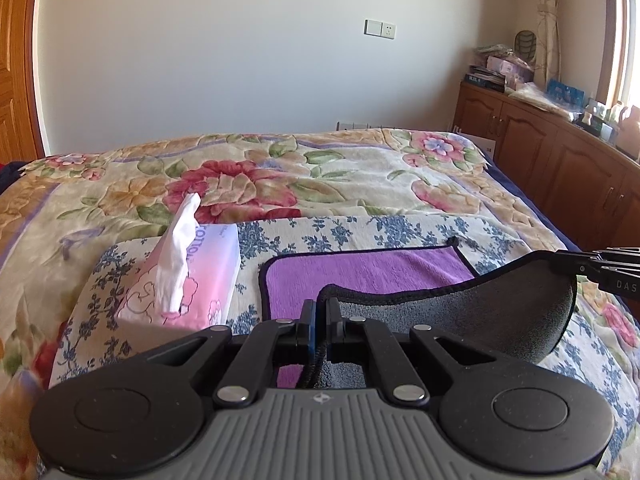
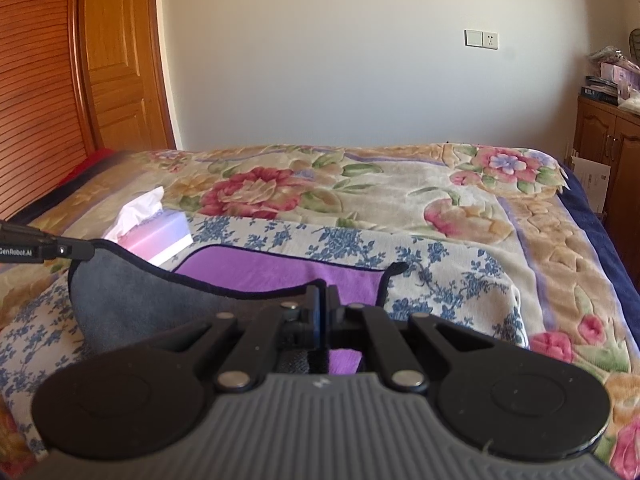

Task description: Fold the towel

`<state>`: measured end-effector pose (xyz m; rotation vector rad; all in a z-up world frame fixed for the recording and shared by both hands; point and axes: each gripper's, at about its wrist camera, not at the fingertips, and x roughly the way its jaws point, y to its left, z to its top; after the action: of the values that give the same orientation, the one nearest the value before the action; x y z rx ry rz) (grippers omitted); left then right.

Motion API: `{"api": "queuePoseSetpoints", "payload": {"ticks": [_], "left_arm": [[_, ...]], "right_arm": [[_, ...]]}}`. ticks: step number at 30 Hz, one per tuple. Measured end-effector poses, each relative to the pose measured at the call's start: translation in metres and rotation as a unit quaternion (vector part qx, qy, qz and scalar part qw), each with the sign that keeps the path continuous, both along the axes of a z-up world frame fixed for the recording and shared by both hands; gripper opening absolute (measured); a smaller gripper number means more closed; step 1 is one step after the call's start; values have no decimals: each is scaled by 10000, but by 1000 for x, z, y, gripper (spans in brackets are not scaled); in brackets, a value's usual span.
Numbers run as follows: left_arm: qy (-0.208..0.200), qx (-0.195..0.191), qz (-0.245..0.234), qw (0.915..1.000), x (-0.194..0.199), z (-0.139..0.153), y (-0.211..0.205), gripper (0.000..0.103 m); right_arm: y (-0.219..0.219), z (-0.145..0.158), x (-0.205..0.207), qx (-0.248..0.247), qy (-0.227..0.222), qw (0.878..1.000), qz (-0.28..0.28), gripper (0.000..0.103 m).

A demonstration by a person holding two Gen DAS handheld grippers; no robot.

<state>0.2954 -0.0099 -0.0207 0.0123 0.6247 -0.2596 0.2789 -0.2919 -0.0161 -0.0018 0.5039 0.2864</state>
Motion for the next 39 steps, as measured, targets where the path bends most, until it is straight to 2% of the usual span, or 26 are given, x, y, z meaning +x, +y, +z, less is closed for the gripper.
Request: {"api": "queuePoseSetpoints", "payload": {"ticks": [39], "left_arm": [[-73, 109, 166, 9998, 89, -14, -10, 5]], "right_arm": [[-1, -18, 82, -457, -127, 9989, -46, 3]]}}
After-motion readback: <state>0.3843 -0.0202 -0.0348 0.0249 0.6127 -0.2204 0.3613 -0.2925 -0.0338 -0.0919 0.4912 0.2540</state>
